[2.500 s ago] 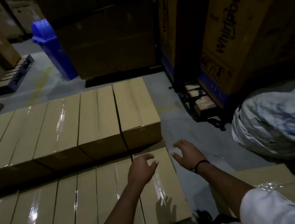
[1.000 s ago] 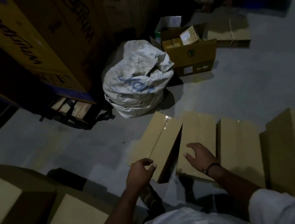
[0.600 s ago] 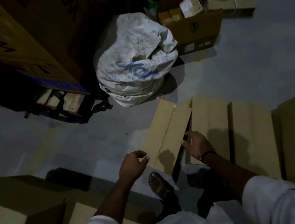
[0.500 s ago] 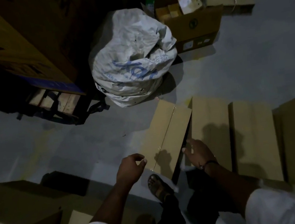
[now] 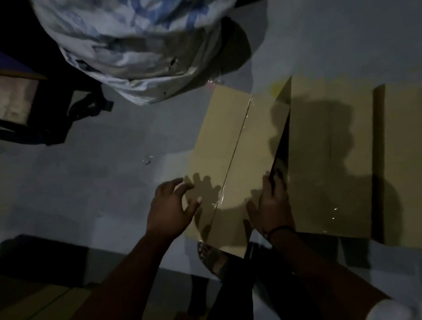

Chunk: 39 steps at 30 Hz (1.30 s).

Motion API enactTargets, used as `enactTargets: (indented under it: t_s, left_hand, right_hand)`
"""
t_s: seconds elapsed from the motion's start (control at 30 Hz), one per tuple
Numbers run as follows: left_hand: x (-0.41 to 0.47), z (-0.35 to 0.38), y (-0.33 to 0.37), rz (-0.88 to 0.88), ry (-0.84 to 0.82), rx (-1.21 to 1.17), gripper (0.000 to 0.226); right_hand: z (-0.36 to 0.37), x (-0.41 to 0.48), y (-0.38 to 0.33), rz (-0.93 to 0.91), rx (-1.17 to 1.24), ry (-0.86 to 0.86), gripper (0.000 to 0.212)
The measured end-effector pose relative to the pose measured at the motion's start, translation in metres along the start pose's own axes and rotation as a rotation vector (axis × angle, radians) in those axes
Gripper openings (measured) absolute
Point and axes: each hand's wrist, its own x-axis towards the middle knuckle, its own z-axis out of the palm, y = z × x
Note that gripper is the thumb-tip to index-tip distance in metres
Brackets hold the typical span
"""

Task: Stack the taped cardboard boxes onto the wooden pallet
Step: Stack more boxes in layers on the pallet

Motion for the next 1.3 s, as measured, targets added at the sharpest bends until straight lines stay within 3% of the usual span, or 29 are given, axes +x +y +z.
enactTargets:
  t_s: [0.13,0.27,0.47,0.67,0.87,1.07,1.3]
  left_hand:
    - [0.052,0.046,-0.013,0.0,-0.047,0.076,0.068]
    - [0.092,0.071,-0.014,0.02,-0.083,0.006,0.075]
    - [0.129,0.08,-0.008,-0.032,-0.139,-0.195,0.085]
    - [0.112,0.059,0.004,-0.054,-0.233,-0.172,0.093]
    - [0.041,-0.017,0.045,-0.147,-0.25,-0.201,0.104]
    - [-0.07,-0.138,0.1,-0.214,-0.123,-0.344,0.103]
    - [-0.188,-0.23,0.158,-0.341,0.073,-0.399,0.115]
  right_hand:
    - [0.036,0.034,0.009,-0.03,0.0,0.079,0.082]
    - [0.067,0.063,0.019,-0.105,0.038,0.157,0.077]
    - [0.08,0.082,0.022,-0.066,0.153,0.167,0.077]
    - [0.06,0.067,0.016,-0.055,0.185,0.09,0.086]
    - [-0.03,0.021,-0.03,-0.065,0.055,0.03,0.081]
    - [-0.159,-0.041,-0.1,-0.288,-0.159,0.0,0.077]
    - [-0.259,-0.118,-0.162,-0.57,-0.217,0.004,0.079]
